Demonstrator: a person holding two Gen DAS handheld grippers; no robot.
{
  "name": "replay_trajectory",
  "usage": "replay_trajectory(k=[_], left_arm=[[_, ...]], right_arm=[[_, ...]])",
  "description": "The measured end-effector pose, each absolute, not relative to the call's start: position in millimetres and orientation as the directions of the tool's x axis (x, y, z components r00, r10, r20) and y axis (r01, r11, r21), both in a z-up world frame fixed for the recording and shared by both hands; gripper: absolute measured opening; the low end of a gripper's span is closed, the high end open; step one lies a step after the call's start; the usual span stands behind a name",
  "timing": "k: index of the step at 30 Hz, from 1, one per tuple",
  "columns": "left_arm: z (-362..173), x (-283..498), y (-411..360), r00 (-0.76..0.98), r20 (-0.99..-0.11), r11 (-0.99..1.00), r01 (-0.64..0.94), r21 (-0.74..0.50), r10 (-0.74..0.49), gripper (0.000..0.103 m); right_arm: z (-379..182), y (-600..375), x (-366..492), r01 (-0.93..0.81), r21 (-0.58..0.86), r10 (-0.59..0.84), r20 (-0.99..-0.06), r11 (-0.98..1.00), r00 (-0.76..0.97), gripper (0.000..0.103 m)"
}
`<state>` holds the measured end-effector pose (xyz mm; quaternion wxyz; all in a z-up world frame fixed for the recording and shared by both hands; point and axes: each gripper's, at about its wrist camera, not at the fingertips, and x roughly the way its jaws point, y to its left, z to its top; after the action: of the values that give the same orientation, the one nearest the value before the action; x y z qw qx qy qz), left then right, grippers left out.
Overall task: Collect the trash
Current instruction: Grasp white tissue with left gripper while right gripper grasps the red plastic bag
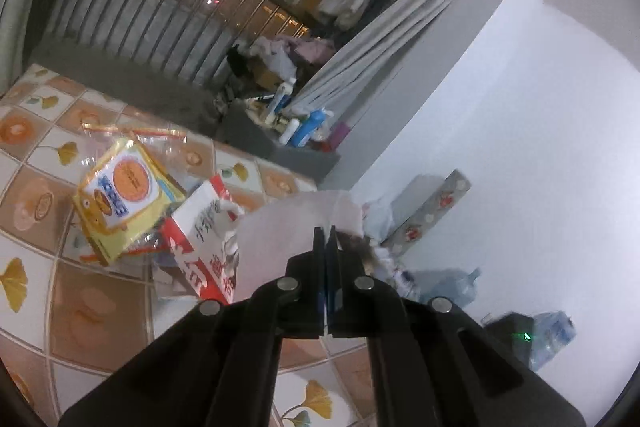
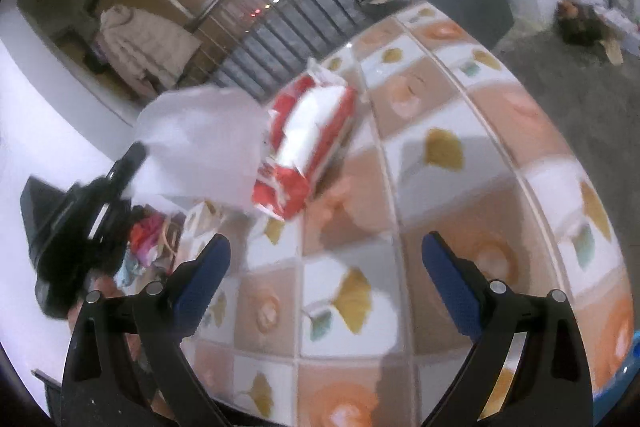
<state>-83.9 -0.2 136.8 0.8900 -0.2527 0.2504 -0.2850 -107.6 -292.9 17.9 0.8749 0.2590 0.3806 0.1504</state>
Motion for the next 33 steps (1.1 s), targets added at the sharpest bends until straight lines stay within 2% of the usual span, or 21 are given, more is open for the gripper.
replay_trajectory(k=[3,7,9,12,21,23,25,29,30,31,33], left_arm=[[148,-94,12,0.742,-0.280,0.730,0.385,-0.565,-0.609,0.000],[152,-103,35,0.753,-0.242,0.695,0.364,-0.620,-0.611,0.000],[156,-113,45,0.794,-0.229,0.726,0.344,-0.595,-0.564,0.000],[159,-116,51,0.794,-0.217,0.718,0.349,-0.602,-0.568,0.000],[159,-122,60,0.802,-0.207,0.710,0.337,-0.619,-0.561,0.000],[159,-122,59,0.801,-0.208,0.713,0.341,-0.612,-0.561,0.000],[158,-122,57,0.801,-0.208,0.714,0.343,-0.611,-0.562,0.000],[158,-122,57,0.799,-0.208,0.713,0.344,-0.611,-0.564,0.000],[158,-123,56,0.799,-0.208,0.713,0.345,-0.610,-0.564,0.000],[158,-123,56,0.800,-0.207,0.715,0.346,-0.608,-0.564,0.000],[158,-125,55,0.803,-0.207,0.720,0.346,-0.602,-0.559,0.000]], right_arm=[[38,-280,-88,-0.106,0.508,0.433,-0.587,0.855,0.684,0.092],[65,-258,-55,-0.202,0.446,0.454,-0.583,0.872,0.674,0.092],[73,-248,-35,-0.172,0.412,0.414,-0.621,0.895,0.665,0.090],[74,-233,-14,-0.196,0.392,0.426,-0.677,0.899,0.600,0.082],[56,-202,26,-0.164,0.278,0.323,-0.822,0.946,0.469,0.080],[55,-200,32,-0.158,0.256,0.300,-0.834,0.954,0.462,0.073],[49,-200,37,-0.165,0.296,0.339,-0.841,0.941,0.421,0.056],[40,-197,44,-0.136,0.275,0.307,-0.866,0.952,0.396,0.040],[38,-197,45,-0.129,0.272,0.301,-0.870,0.953,0.391,0.035],[36,-196,46,-0.122,0.268,0.295,-0.873,0.956,0.388,0.023],[35,-196,43,-0.120,0.280,0.304,-0.867,0.953,0.394,0.013]])
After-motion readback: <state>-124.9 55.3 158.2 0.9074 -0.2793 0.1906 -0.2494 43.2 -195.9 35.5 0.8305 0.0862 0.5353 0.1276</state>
